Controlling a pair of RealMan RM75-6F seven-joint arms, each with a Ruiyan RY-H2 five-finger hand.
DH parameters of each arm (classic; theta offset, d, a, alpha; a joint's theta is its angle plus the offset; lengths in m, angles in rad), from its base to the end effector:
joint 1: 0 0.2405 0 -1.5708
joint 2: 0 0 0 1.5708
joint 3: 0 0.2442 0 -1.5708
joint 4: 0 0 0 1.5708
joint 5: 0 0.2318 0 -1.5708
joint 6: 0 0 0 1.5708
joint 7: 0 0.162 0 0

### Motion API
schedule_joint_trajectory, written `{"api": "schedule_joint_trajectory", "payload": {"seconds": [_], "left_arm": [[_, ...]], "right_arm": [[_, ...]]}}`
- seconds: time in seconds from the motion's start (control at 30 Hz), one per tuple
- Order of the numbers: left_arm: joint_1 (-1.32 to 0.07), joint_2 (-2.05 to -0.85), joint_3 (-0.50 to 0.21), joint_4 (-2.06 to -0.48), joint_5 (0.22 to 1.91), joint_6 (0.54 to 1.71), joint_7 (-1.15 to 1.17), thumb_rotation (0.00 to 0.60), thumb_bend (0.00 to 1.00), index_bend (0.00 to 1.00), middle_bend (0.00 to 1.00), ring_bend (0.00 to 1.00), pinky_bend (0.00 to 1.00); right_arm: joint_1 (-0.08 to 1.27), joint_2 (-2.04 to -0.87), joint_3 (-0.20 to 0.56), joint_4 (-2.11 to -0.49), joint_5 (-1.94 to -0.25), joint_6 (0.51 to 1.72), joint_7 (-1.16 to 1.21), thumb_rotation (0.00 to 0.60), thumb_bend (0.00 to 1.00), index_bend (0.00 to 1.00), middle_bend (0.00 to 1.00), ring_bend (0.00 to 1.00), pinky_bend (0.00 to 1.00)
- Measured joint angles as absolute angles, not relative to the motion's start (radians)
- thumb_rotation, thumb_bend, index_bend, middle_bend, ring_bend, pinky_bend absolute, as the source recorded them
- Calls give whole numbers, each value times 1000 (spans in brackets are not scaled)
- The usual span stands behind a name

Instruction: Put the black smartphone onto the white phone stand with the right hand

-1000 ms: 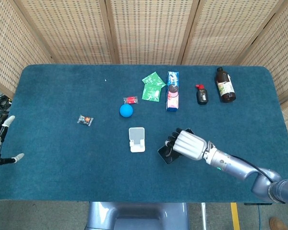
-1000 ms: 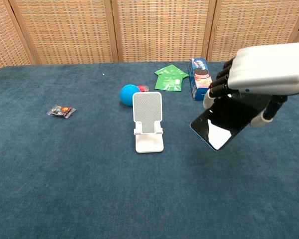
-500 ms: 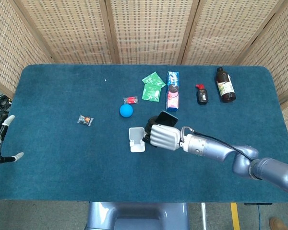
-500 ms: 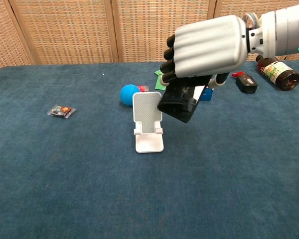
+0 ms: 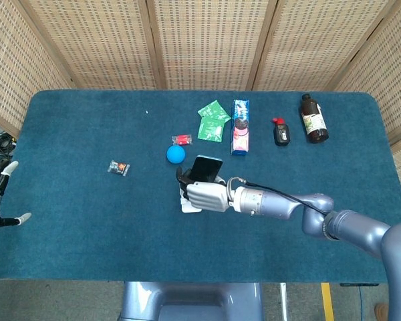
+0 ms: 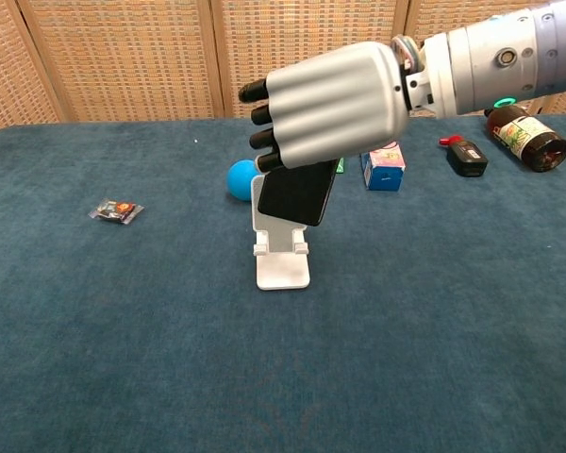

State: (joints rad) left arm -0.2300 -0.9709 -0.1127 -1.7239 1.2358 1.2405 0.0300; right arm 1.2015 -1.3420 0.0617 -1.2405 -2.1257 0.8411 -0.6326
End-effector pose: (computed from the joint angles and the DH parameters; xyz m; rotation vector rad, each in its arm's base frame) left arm -0.3100 0.2536 0.1586 -1.3575 -1.0253 -0.7646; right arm -0.0157 -0.3827 -0.0191 2.1623 1.2314 0.6029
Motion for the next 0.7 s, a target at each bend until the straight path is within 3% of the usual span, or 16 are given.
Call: {"api": "schedule_joint_trajectory", "payload": {"seconds": [0.27,0.7], "left_arm": [[-234,-972,-113,-1722,1227,1232,31,600,0,0,0,0,0],[-242,-973,-112,-1717,1216,1216,34,600,0,0,0,0,0]], "right_arm": [[1239,-1382,66,-1234,-2115,729,-752,600,600,650,557,427,146],[1258,-1389,49,-1312,-2092,629,-869,600,607,668,573,393,134]]}}
